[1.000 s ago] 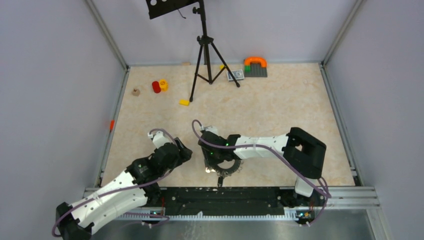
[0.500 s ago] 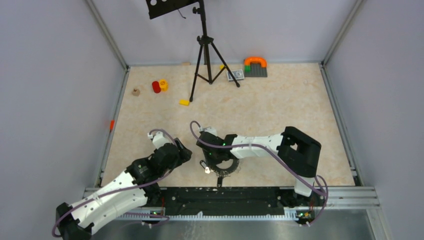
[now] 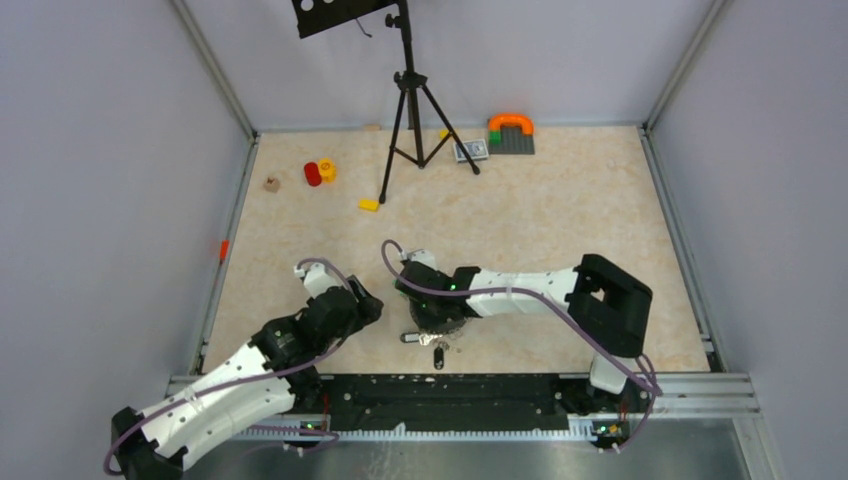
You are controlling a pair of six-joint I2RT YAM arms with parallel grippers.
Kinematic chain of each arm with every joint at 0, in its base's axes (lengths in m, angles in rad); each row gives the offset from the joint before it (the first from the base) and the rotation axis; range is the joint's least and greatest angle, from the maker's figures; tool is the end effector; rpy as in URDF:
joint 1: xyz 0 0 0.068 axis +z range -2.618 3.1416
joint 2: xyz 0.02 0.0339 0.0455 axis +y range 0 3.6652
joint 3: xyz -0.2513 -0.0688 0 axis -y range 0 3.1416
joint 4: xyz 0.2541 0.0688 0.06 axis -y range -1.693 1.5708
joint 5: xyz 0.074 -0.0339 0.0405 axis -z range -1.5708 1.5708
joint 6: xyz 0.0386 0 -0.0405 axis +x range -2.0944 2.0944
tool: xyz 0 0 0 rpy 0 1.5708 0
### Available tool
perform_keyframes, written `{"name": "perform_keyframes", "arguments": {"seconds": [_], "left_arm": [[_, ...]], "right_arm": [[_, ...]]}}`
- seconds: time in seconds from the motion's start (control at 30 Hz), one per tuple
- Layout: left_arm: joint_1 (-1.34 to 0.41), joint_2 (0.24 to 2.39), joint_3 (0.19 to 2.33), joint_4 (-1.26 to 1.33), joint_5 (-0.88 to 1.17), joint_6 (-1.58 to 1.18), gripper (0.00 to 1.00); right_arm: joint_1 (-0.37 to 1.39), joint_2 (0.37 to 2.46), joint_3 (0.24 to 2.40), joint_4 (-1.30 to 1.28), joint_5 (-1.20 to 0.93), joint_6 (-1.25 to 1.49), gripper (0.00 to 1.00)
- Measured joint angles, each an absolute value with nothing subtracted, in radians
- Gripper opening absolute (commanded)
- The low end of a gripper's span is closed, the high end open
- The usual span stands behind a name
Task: Remove the keys from the keyring
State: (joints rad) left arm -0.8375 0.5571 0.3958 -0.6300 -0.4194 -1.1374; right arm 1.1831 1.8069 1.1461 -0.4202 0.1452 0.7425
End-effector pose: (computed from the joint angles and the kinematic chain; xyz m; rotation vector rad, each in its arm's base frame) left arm 0.1080 -0.0964 0.1871 -0.5486 2.2698 -0.5248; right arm 0.1447 0.3395 0.1502 -0.5443 2.6560 0.4434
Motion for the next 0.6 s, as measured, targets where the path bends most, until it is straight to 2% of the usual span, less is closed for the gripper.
{"name": "perform_keyframes", "arguments": {"seconds": [0.33, 0.6], "left_arm": [[-0.838, 0.444, 0.403, -0.586, -0.443, -1.009, 0.78], [-0.838, 0.323, 0.407, -0.448, -0.386, -0.863, 0.78]], "right_arm": [[1.183, 1.588, 1.136, -0.426, 0.206, 0.680, 0.00], [1.183, 1.436, 1.125, -0.406, 0.249, 0.654, 0.00]]}}
